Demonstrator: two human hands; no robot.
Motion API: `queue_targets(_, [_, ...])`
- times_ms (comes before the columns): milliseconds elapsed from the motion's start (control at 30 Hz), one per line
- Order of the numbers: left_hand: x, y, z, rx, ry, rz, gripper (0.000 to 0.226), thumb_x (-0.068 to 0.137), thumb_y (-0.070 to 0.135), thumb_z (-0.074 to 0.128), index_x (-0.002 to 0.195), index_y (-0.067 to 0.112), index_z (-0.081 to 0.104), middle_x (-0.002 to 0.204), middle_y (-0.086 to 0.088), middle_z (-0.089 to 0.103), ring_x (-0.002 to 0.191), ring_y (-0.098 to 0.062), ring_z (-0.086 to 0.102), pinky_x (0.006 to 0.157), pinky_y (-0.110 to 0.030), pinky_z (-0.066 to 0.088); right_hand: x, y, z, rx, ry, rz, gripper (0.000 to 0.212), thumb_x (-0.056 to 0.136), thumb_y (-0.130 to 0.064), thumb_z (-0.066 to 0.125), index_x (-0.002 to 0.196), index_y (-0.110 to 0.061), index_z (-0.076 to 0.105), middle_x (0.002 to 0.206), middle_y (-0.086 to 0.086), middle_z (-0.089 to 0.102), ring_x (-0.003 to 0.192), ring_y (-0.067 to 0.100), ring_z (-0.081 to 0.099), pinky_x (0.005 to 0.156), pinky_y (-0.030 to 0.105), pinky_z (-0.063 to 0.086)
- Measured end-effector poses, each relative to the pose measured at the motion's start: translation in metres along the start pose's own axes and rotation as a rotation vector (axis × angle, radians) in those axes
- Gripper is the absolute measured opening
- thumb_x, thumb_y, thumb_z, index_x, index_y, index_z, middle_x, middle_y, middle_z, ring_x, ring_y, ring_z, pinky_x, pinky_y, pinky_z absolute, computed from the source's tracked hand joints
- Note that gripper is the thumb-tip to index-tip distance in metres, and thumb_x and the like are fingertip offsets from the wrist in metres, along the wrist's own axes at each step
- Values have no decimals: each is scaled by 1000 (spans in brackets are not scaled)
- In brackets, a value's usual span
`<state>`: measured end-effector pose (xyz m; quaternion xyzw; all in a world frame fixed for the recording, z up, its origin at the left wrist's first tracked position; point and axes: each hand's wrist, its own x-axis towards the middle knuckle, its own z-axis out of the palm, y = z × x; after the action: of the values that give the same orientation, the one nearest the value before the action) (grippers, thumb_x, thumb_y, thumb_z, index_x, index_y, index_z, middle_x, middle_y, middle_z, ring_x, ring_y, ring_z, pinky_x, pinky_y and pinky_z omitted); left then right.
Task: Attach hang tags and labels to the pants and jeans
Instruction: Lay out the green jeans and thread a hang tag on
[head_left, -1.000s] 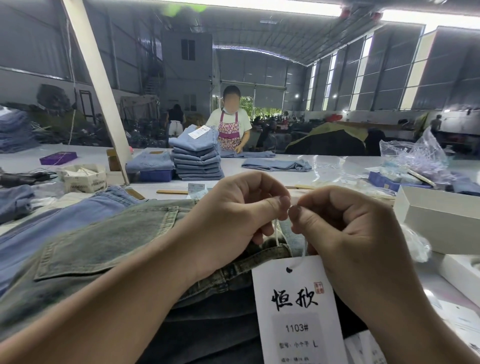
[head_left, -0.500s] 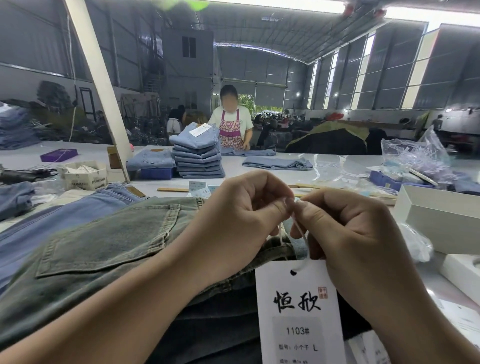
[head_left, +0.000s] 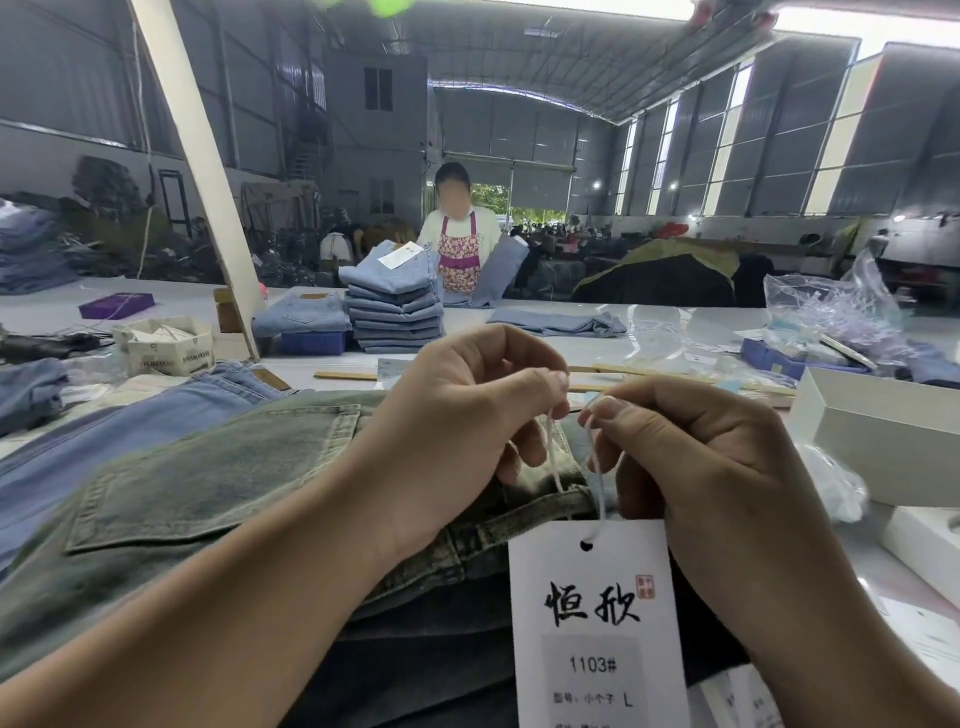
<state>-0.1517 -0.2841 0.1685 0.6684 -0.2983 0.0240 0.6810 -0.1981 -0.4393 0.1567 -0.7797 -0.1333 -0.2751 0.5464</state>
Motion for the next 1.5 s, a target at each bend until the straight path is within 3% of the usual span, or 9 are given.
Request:
queue_targets(133, [-1,1,2,134,-60,39,9,80,26,62,79,31,69,67,0,67,55,-22,55,45,-24,41,0,3,0,9,5,-6,24,79,-38,58,70,-18,69,54,9,58,43,22,44,44,29,36])
queue_targets(300, [-4,3,5,198,20,105,10,77,26,60,78,30,69,77,-4,73,67,-46,59,50,-38,44,-1,7,1,79,17,28,23,79,-34,59,68,-16,68,52,5,56,42,14,44,43,30,37])
queue_targets(433, [-5,2,4,189,20,90,6,78,25,62,76,25,68,72,-6,72,51,-28,56,47,-29,43,-1,8,4,90,16,13,22,80,-33,59,66,-19,69,53,-1,57,42,9,45,41,24,35])
queue_targets(500, [-5,0,3,198,10,92,9,84,21,67,74,23,65,64,2,68,47,-8,55,44,-19,41,-1,10,5,102,20,13,21,79,-33,60,67,-19,69,53,0,57,41,9,44,42,24,36])
queue_targets(600, [-5,0,5,286,1,117,12,87,19,72,79,24,65,60,14,64,46,1,55,45,-12,41,-1,12,5,134,30,16,21,79,-32,60,68,-17,69,53,2,56,40,12,44,42,22,36])
queue_targets(767, [-7,0,7,293,14,126,10,75,32,78,79,25,72,73,10,71,51,-3,61,49,-14,46,-3,13,3,158,43,8,21,81,-30,59,68,-15,67,55,6,54,43,13,46,42,24,39])
queue_targets(967, [-8,-2,7,296,31,145,12,74,29,81,82,29,73,73,10,72,51,-5,63,51,-18,51,-6,16,4,200,45,16,24,81,-28,58,69,-8,64,50,4,49,42,15,42,43,23,35])
queue_targets(1100, [-8,-3,8,282,34,137,19,68,27,84,80,27,70,70,4,72,51,-10,65,55,-35,58,-7,18,4,274,28,60,24,78,-25,59,71,-3,64,47,4,46,41,13,38,40,18,30])
queue_targets(1500, [-11,-3,12,404,89,165,22,72,15,86,77,24,67,70,7,70,52,-14,64,53,-37,57,-9,21,4,234,41,44,22,79,-27,60,72,-7,66,53,16,50,43,15,40,40,21,31])
